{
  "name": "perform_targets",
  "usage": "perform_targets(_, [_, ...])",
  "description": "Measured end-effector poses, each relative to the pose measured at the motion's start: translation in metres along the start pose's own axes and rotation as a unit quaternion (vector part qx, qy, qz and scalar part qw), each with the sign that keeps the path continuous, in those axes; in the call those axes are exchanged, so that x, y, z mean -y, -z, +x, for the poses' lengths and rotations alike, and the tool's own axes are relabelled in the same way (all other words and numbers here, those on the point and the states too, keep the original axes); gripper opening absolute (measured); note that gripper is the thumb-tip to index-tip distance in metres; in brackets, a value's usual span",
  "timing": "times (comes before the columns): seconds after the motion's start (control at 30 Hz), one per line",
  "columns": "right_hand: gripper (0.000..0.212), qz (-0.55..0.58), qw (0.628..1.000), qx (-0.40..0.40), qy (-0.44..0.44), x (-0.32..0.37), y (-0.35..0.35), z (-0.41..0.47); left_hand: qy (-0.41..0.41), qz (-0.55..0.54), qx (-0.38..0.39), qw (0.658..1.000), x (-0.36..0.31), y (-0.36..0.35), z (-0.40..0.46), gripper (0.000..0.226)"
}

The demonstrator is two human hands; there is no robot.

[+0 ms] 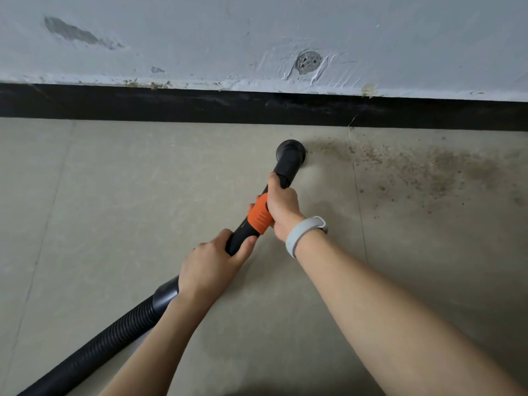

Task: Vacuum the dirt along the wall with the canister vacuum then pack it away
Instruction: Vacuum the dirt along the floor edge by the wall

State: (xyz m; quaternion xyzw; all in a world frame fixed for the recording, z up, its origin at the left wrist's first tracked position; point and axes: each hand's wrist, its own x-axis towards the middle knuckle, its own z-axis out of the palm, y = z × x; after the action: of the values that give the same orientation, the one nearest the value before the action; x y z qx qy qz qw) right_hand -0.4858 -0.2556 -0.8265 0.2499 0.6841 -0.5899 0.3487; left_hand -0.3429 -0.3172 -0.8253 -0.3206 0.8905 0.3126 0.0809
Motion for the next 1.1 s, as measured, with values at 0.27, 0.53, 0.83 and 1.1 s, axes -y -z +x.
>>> perform_targets(0.27, [0.033, 0.083, 0.994, -0.071, -0.012, 0.022, 0.07, 0.035, -0.092, 0.049, 0.05, 0.993, -0.06, -0.028, 0.029, 0.049])
perform_targets(0.53, [0.033, 0.126, 0.991, -0.052, -0.002, 0.019, 0.084, 0.05, -0.113, 0.086, 0.049, 0.989, -0.067, -0.037, 0.039, 0.049])
perform_targets(0.83, [0.035, 0.153, 0.988, -0.031, 0.022, 0.046, 0.065, 0.071, -0.121, 0.083, 0.044, 0.988, -0.072, -0.024, 0.079, 0.049])
perform_targets(1.1, [0.036, 0.072, 0.997, 0.03, 0.018, 0.022, -0.013, 0.051, -0.03, 0.063, -0.018, 0.997, -0.004, 0.004, 0.053, 0.051])
